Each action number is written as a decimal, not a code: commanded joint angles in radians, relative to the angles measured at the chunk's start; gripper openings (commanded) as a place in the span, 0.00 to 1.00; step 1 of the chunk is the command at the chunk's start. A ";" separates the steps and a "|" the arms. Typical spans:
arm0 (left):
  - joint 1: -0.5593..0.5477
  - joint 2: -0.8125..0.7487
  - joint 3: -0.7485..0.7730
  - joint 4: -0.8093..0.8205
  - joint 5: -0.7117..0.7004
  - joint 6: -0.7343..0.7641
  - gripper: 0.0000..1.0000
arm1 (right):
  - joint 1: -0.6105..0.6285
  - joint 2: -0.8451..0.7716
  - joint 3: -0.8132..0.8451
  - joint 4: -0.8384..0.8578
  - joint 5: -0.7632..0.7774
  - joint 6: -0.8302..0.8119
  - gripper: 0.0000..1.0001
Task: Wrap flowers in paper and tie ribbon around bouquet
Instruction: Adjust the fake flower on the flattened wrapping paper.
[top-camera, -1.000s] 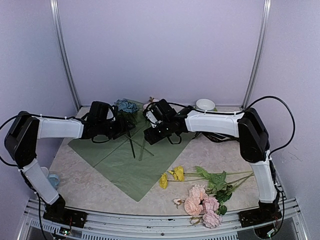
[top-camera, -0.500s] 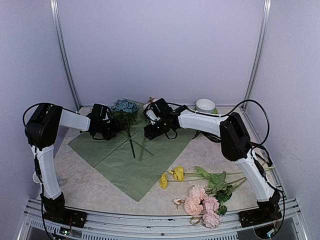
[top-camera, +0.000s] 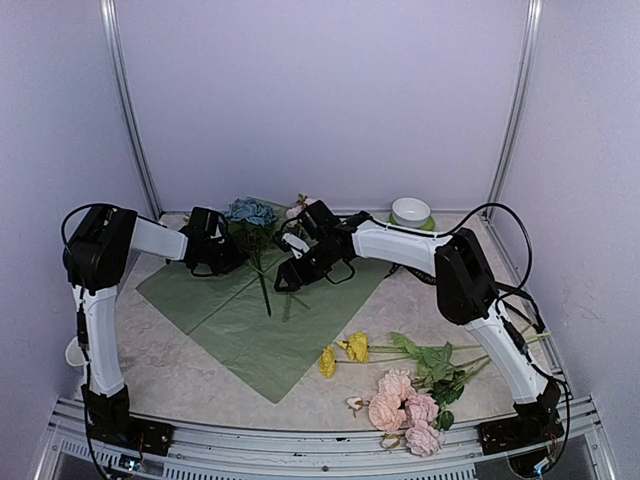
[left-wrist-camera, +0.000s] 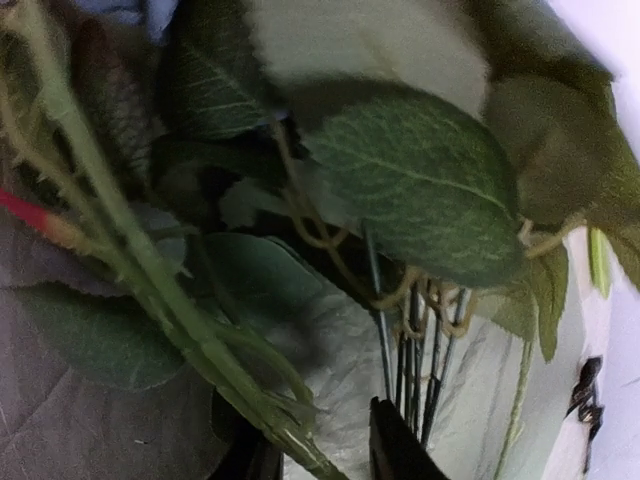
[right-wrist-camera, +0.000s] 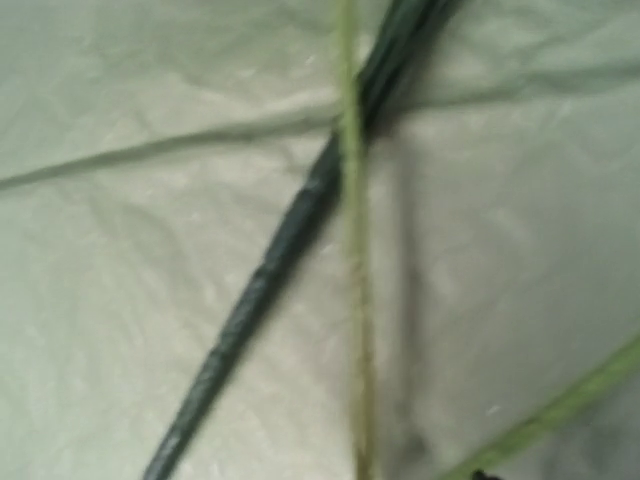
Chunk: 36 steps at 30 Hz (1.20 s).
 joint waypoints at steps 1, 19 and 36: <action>0.011 0.031 -0.004 -0.013 0.004 0.013 0.18 | 0.005 -0.039 -0.076 -0.016 -0.107 0.075 0.63; 0.015 -0.023 0.024 -0.084 -0.009 0.157 0.00 | -0.018 -0.218 -0.205 0.011 -0.020 0.064 0.64; 0.048 -0.095 0.042 -0.190 -0.130 0.212 0.59 | -0.103 -0.879 -0.873 -0.252 0.251 -0.617 0.73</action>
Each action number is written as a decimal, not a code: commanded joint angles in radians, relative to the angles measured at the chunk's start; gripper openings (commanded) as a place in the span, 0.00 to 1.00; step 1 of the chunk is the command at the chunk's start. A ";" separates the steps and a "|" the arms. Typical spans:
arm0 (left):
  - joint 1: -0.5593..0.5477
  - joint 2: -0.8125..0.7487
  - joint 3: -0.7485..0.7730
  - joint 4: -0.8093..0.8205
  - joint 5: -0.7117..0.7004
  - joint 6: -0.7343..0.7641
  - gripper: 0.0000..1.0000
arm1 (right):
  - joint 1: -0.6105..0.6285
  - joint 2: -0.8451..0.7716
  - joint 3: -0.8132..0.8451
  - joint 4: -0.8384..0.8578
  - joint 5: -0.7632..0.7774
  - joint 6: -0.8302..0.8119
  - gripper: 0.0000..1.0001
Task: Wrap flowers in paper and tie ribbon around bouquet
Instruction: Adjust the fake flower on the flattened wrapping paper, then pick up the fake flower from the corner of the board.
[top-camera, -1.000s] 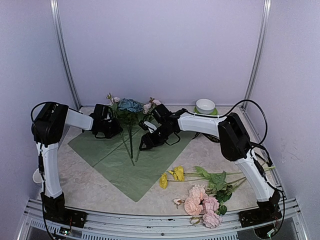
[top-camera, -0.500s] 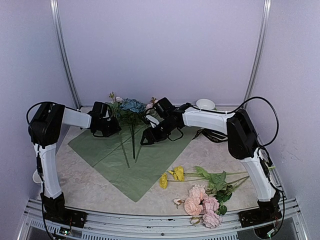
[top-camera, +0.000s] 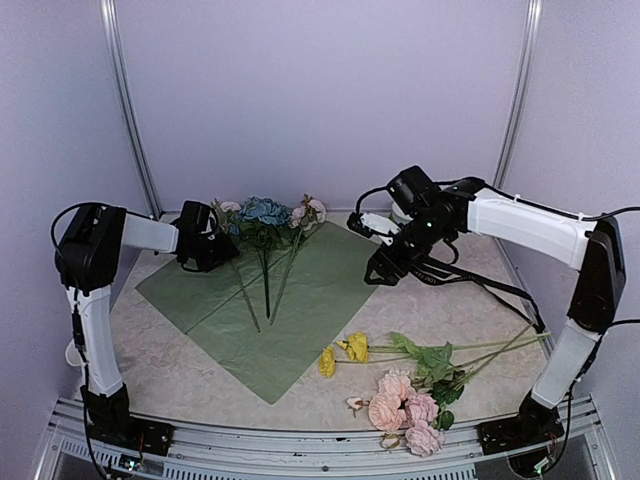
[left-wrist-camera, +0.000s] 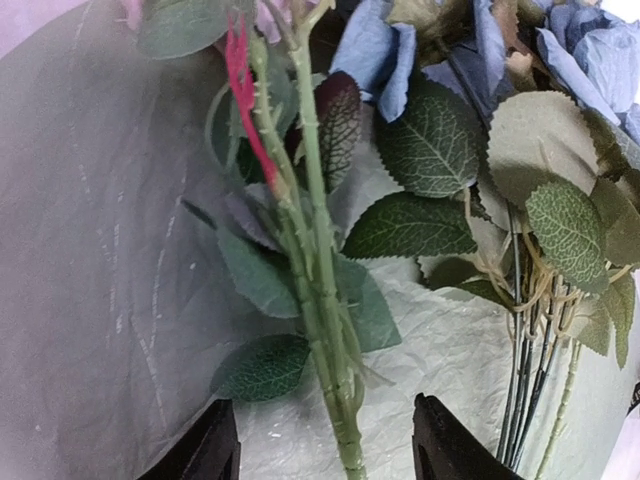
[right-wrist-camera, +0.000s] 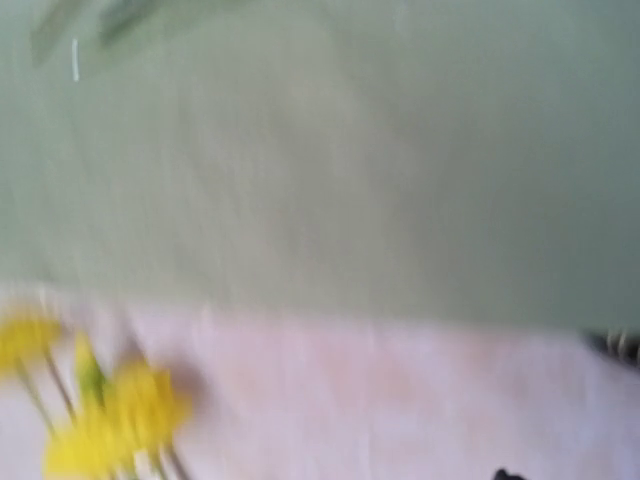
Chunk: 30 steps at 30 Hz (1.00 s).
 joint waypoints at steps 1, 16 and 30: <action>0.002 -0.073 0.011 -0.060 -0.045 0.031 0.61 | 0.005 -0.101 -0.191 -0.077 0.050 -0.264 0.73; -0.101 -0.409 -0.112 -0.083 -0.084 0.137 0.77 | 0.147 0.088 -0.288 -0.035 0.074 -0.380 0.80; -0.133 -0.568 -0.174 -0.066 -0.115 0.153 0.77 | 0.186 0.056 -0.298 0.052 0.229 -0.402 0.00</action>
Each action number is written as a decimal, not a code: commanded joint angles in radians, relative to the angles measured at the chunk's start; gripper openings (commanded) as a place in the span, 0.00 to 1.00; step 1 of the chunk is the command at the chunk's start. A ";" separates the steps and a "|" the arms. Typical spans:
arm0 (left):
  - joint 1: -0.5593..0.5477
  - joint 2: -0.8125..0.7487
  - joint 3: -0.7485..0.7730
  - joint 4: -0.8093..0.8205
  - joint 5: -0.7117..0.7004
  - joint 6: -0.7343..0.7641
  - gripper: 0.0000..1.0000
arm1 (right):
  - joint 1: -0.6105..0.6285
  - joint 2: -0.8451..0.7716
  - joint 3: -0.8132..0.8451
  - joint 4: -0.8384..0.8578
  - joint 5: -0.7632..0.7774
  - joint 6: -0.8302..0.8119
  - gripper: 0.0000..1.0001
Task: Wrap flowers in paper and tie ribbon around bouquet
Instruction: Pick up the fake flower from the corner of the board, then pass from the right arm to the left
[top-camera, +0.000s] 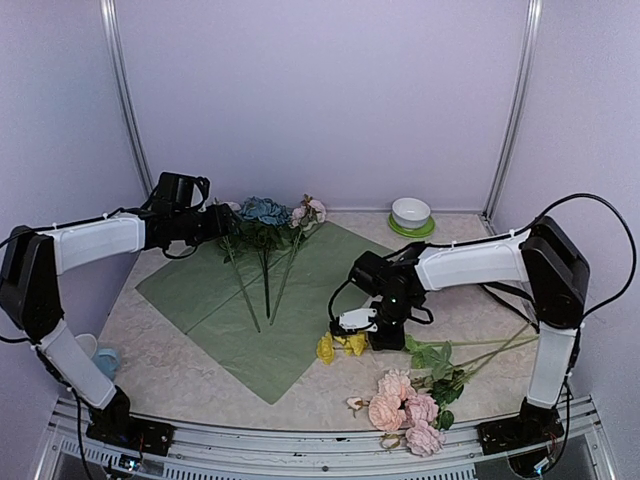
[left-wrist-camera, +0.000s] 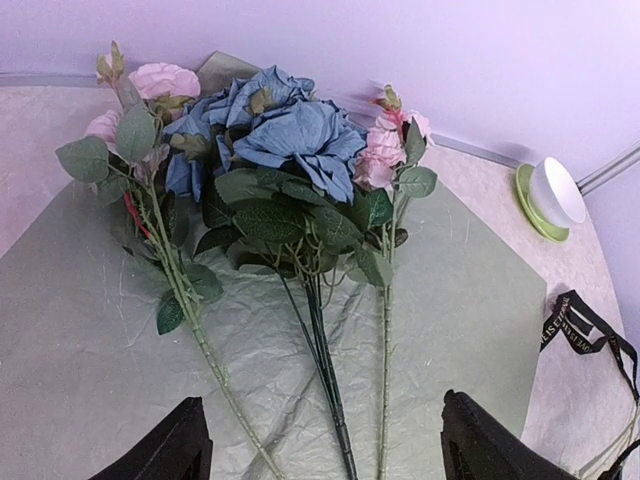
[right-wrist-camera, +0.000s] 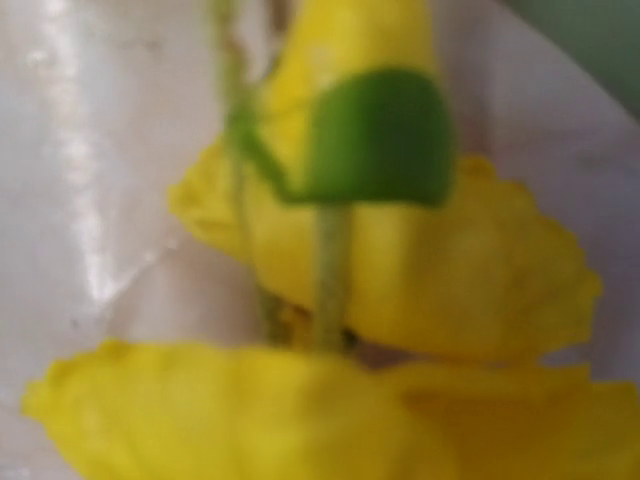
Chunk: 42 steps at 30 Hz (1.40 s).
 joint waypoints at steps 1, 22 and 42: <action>-0.028 -0.126 -0.043 0.047 -0.063 0.039 0.78 | 0.002 -0.128 -0.015 0.035 0.103 -0.033 0.00; -0.373 -0.389 -0.180 0.392 0.028 0.415 0.79 | -0.082 -1.074 -0.184 1.024 -0.046 0.070 0.00; -0.609 -0.263 -0.167 0.447 0.047 0.675 0.51 | 0.005 -0.493 0.057 1.449 -0.775 0.749 0.00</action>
